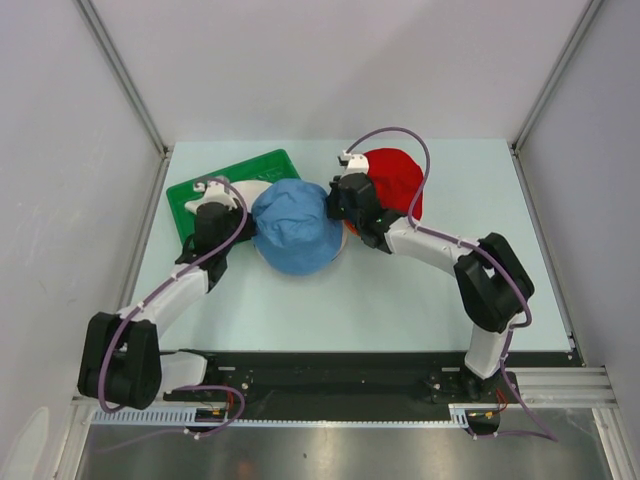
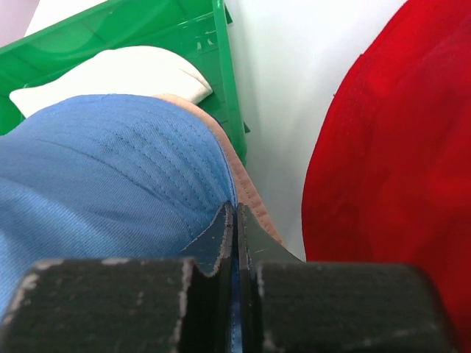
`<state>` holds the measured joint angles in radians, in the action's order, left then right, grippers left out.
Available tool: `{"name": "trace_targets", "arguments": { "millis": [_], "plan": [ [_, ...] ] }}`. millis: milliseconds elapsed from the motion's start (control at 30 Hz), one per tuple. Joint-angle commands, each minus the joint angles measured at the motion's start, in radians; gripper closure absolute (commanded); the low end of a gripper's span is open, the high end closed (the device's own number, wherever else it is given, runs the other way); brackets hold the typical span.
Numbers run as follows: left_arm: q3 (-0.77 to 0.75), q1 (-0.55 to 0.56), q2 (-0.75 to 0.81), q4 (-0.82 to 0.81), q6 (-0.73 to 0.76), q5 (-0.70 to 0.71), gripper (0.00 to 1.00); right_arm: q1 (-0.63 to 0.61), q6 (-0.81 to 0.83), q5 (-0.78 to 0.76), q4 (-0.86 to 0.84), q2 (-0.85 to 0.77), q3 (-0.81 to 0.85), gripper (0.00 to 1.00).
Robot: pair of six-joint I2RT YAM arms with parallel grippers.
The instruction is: Stack the hats
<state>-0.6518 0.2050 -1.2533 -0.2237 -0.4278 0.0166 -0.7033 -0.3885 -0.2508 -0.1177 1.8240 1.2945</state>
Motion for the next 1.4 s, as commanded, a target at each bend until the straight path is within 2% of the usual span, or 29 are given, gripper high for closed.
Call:
{"name": "trace_targets", "arguments": {
  "millis": [0, 133, 200, 233, 267, 333, 367, 433, 567, 767, 867, 1133, 1233, 1367],
  "plan": [
    [0.064, -0.021, 0.024, 0.162, 0.003, 0.158, 0.99, 0.004, 0.025, -0.133, 0.184, 0.003, -0.089, 1.00],
    [0.031, -0.022, 0.081, 0.216, -0.003, 0.177, 0.98, -0.005, 0.028, -0.093, 0.178, -0.031, -0.103, 1.00],
    [0.008, -0.024, 0.106, 0.262, -0.003, 0.184, 0.77, -0.009, 0.034, -0.065, 0.167, -0.054, -0.110, 0.93],
    [-0.018, -0.029, 0.127, 0.289, -0.003, 0.186, 0.69, -0.012, 0.033, -0.041, 0.164, -0.061, -0.113, 0.80],
    [-0.032, -0.032, 0.137, 0.306, -0.002, 0.190, 0.51, -0.010, 0.034, -0.024, 0.159, -0.069, -0.116, 0.69],
    [-0.077, -0.042, 0.162, 0.352, 0.011, 0.198, 0.40, -0.015, 0.037, 0.007, 0.148, -0.098, -0.130, 0.47],
    [-0.092, -0.045, 0.170, 0.371, 0.017, 0.212, 0.31, -0.015, 0.037, 0.019, 0.148, -0.107, -0.133, 0.41],
    [-0.132, -0.055, 0.198, 0.418, 0.029, 0.226, 0.19, -0.016, 0.039, 0.047, 0.145, -0.141, -0.149, 0.32],
    [-0.175, -0.067, 0.247, 0.468, 0.057, 0.272, 0.06, -0.019, 0.031, 0.096, 0.128, -0.216, -0.199, 0.27],
    [-0.221, -0.079, 0.226, 0.468, 0.087, 0.286, 0.00, -0.031, 0.030, 0.150, 0.099, -0.334, -0.276, 0.23],
    [-0.244, -0.114, 0.163, 0.448, 0.087, 0.250, 0.00, -0.038, 0.034, 0.148, 0.119, -0.400, -0.310, 0.17],
    [-0.367, -0.183, -0.161, 0.406, 0.074, 0.214, 0.00, -0.035, 0.016, 0.091, 0.208, -0.612, -0.451, 0.11],
    [-0.433, -0.197, -0.314, 0.405, 0.070, 0.218, 0.00, -0.012, 0.014, 0.074, 0.250, -0.696, -0.483, 0.11],
    [-0.517, -0.202, -0.443, 0.440, 0.066, 0.200, 0.02, 0.030, 0.017, 0.071, 0.300, -0.782, -0.489, 0.12]
  ]
}}
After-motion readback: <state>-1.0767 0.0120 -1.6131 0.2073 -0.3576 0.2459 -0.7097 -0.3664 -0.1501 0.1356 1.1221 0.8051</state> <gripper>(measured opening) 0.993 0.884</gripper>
